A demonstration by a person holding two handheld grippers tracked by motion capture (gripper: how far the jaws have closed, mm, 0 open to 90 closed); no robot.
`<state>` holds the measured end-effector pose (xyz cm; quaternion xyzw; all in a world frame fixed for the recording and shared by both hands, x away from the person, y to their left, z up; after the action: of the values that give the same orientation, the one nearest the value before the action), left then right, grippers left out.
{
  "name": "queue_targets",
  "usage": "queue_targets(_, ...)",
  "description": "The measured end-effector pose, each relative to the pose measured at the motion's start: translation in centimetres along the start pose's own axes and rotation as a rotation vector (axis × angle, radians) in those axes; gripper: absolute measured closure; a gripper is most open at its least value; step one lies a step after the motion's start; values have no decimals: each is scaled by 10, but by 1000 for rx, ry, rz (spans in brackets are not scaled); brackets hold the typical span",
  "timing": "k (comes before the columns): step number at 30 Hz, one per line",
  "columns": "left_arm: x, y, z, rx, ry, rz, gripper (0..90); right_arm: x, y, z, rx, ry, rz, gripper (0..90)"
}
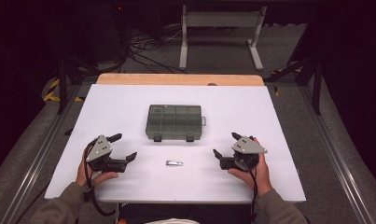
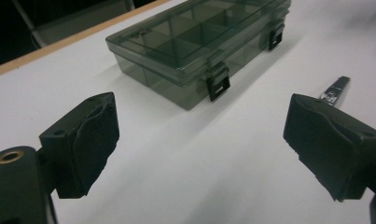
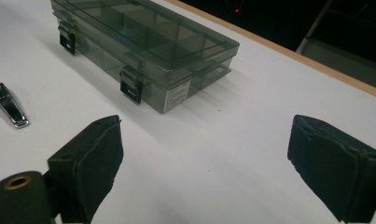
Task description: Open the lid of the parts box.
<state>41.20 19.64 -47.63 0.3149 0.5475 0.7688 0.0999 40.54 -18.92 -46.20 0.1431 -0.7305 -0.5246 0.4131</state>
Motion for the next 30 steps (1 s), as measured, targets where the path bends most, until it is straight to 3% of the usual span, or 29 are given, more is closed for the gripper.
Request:
queue_targets(5, -16, 1, 2, 2, -24, 49, 186, -18, 6, -4, -25, 51, 42, 148)
queue_targets(10, -38, 3, -1, -13, -53, 113, 238, -48, 17, -3, -24, 118, 98, 208)
queue_targets(11, -42, 3, -1, -15, -64, 126, 268, -58, 20, -2, -21, 128, 130, 225)
queue_targets(17, -63, 8, -5, -33, -93, 168, 348, -78, 19, -4, -41, 144, 174, 282)
queue_targets(18, -65, 8, -4, -29, -96, 174, 397, -83, 16, -6, -46, 142, 194, 291)
queue_targets(22, -73, 9, -3, -18, -108, 194, 466, -87, 15, -8, -68, 173, 184, 315)
queue_targets(30, -76, 12, 2, -5, -111, 185, 548, -91, 19, -3, -60, 209, 172, 424)
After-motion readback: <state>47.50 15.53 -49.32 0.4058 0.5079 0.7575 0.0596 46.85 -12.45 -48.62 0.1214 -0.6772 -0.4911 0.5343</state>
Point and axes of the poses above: each handheld gripper's, and its own axes: x roughly backward along the jaws, y roughly out of its top, z roughly to its left, the point moved 6 cm from there along -x, roughly forward along the jaws, and after that the axes turned 13 degrees about y, right-handed, at the moved point
